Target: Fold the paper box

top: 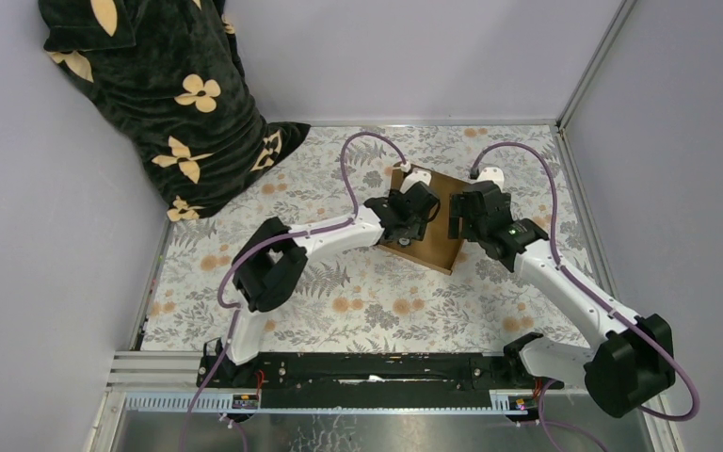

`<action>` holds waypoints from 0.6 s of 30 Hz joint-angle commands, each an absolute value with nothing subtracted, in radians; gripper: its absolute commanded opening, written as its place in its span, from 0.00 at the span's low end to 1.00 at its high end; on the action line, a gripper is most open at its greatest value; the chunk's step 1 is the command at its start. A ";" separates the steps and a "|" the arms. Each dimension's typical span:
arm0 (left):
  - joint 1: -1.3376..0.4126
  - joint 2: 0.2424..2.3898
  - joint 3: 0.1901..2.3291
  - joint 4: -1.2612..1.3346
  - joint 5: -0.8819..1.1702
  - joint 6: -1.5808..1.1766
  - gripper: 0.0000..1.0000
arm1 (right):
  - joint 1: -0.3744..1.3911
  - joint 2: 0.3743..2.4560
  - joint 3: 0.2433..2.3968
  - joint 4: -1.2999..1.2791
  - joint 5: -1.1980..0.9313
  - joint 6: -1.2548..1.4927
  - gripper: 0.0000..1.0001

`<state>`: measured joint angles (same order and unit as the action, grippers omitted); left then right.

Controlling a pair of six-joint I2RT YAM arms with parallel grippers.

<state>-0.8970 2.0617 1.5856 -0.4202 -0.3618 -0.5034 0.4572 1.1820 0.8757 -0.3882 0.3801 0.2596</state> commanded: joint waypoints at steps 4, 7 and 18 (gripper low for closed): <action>-0.901 1.765 1.472 -0.423 -0.403 -0.458 0.70 | 0.457 1.043 0.954 -0.496 0.292 0.234 0.83; -0.901 1.635 1.400 -0.421 -0.393 -0.454 0.82 | 0.457 0.970 0.977 -0.550 0.230 0.240 0.87; -0.884 1.195 1.044 -0.371 -0.244 -0.554 0.98 | 0.457 0.808 1.008 -0.741 -0.038 0.321 1.00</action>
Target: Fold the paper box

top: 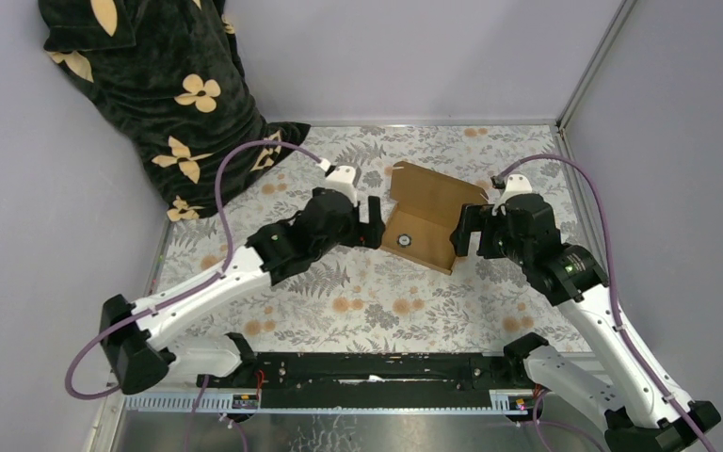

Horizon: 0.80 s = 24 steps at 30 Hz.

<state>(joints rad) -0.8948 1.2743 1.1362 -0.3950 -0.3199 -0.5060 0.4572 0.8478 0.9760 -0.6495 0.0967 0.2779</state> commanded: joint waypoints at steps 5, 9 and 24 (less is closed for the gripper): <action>-0.853 1.100 0.946 -0.341 -0.105 -0.582 0.99 | 0.457 0.831 1.068 -0.794 -0.079 0.352 1.00; -0.805 1.080 0.883 -0.285 -0.049 -0.589 0.98 | 0.457 0.877 1.084 -0.773 -0.048 0.408 1.00; -0.444 1.501 1.045 -0.084 0.227 -0.489 0.98 | 0.294 1.046 0.900 -0.542 0.363 0.413 0.99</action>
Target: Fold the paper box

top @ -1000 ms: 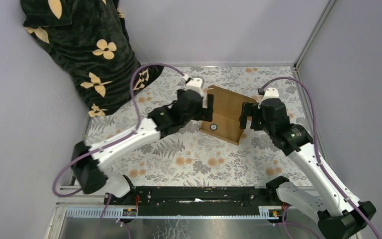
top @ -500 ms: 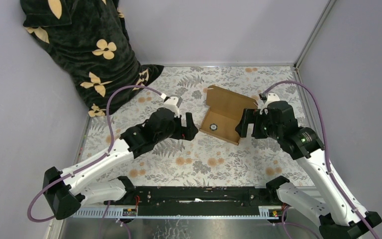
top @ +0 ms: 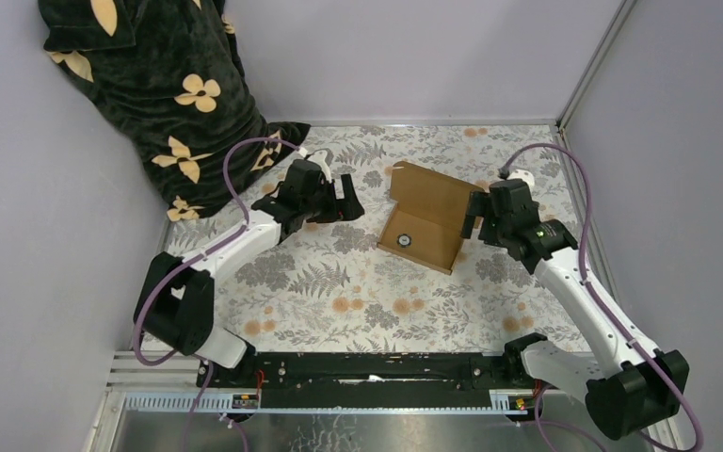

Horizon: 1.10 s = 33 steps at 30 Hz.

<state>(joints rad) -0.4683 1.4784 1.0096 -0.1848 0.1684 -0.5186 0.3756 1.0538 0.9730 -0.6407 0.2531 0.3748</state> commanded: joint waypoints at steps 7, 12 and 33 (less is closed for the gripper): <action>-0.405 1.513 1.022 -0.043 0.204 -0.484 0.98 | 0.236 1.124 0.751 -0.427 0.386 0.444 0.85; -0.386 1.513 1.007 -0.020 0.191 -0.487 0.98 | 0.236 1.166 0.656 -0.293 0.350 0.509 0.82; -0.375 1.534 0.971 -0.004 0.195 -0.488 0.98 | 0.345 1.517 0.797 -0.086 0.183 0.455 0.73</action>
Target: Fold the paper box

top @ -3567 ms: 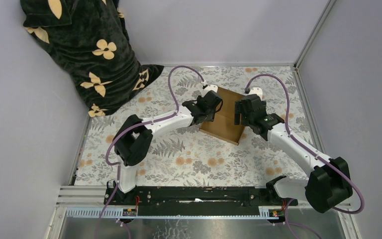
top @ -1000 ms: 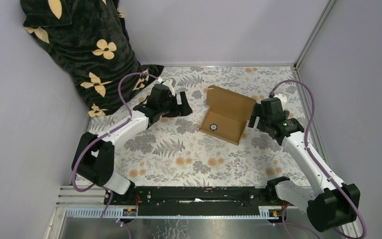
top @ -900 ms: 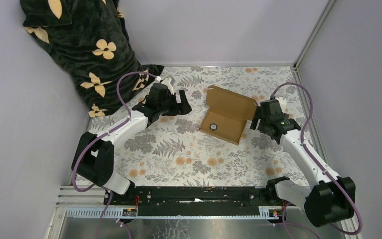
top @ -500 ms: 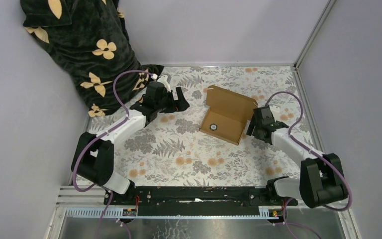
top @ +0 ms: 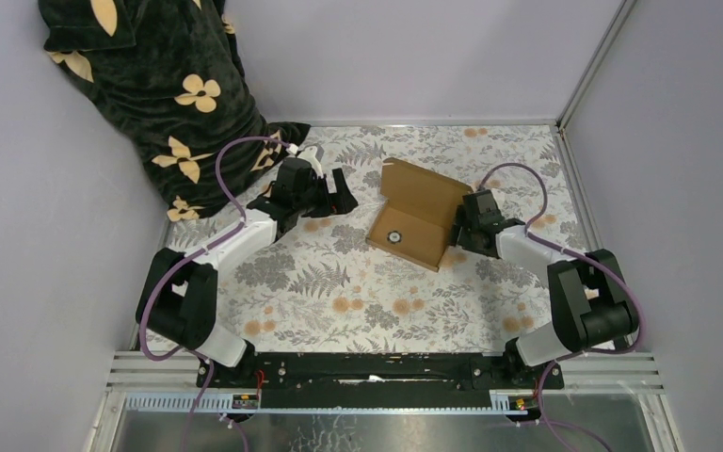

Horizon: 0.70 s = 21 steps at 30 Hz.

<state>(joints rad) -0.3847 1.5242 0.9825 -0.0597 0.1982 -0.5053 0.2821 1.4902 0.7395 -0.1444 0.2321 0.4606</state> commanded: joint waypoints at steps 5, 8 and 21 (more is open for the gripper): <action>-0.375 1.531 0.968 -0.004 0.198 -0.484 0.97 | 0.427 1.588 0.868 -0.066 0.162 0.427 0.75; -0.375 1.531 0.968 -0.007 0.192 -0.474 0.97 | 0.443 1.617 0.910 -0.093 0.156 0.398 0.77; -0.322 1.723 1.214 0.031 0.406 -0.263 0.97 | 0.442 1.315 1.035 -0.234 -0.020 0.160 0.75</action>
